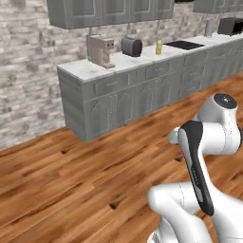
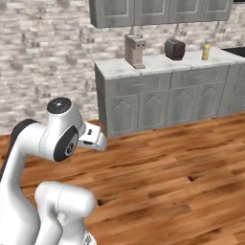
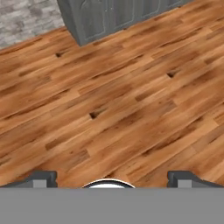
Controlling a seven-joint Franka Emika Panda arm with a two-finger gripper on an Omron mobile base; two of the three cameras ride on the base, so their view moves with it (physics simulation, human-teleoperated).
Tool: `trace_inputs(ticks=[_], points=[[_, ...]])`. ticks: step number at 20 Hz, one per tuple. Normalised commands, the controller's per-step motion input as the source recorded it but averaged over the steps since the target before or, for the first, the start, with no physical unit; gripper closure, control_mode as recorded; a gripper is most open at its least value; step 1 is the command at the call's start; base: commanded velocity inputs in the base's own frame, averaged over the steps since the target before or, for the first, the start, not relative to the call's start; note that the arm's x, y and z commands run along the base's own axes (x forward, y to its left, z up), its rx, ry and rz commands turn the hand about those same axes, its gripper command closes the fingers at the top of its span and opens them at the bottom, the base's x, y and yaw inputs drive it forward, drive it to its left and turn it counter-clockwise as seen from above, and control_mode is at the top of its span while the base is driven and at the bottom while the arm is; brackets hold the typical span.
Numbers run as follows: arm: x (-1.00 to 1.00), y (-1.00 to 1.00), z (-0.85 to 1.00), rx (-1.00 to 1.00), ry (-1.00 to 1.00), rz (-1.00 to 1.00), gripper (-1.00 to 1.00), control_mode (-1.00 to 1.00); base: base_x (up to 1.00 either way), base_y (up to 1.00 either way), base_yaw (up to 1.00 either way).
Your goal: Place the drinks on the dining counter in a tight cluster.
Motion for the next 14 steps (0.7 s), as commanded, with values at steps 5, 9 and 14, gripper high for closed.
trace_inputs(ticks=[5, 9, 14], points=[[0.0, 0.0, 0.0, 0.0, 0.0, 0.0, -1.0, 1.0, 1.0, -0.01, -0.44], [0.0, 0.0, 0.0, 0.0, 0.0, 0.0, -1.0, 1.0, 1.0, -0.01, -0.35], [0.0, 0.0, 0.0, 0.0, 0.0, 0.0, -1.0, 1.0, 1.0, -0.08, -0.09]])
